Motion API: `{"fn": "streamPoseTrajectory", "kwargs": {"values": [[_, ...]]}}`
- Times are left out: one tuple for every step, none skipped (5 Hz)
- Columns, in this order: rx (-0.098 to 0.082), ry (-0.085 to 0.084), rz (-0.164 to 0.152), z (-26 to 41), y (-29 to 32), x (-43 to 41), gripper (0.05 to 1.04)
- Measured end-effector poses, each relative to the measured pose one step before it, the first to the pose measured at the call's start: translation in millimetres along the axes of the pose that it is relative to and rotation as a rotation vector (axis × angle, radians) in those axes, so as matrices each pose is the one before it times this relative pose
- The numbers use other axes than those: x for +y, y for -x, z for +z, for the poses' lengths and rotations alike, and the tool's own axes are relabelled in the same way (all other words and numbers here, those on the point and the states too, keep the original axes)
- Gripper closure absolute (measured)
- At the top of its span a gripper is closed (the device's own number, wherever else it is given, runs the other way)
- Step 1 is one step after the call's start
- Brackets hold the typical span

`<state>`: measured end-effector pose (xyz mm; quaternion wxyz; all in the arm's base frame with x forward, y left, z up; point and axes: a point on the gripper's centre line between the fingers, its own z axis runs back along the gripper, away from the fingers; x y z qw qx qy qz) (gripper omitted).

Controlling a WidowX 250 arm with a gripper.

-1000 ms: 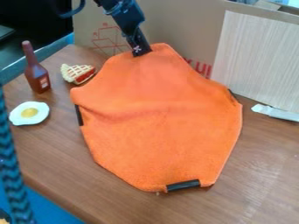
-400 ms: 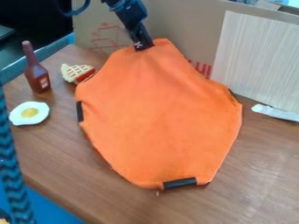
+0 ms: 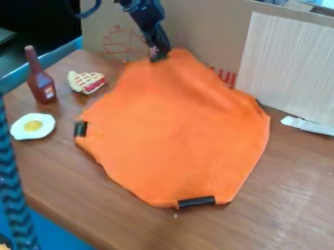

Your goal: Unfold the cloth from bottom right to top left

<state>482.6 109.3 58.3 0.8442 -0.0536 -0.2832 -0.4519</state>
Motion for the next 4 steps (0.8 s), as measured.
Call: {"fn": "streamPoseTrajectory", "kwargs": {"values": [[0.0242, 0.0522, 0.0110, -11.67, 14.12, -17.26, 0.302], [0.0030, -0.0052, -0.0260, 20.52, -7.56, -11.44, 0.087], [0.0009, 0.0228, -0.0453, 20.24, -4.79, -27.65, 0.083], [0.0023, -0.0045, -0.0374, 28.17, 0.47, -26.17, 0.084]]}}
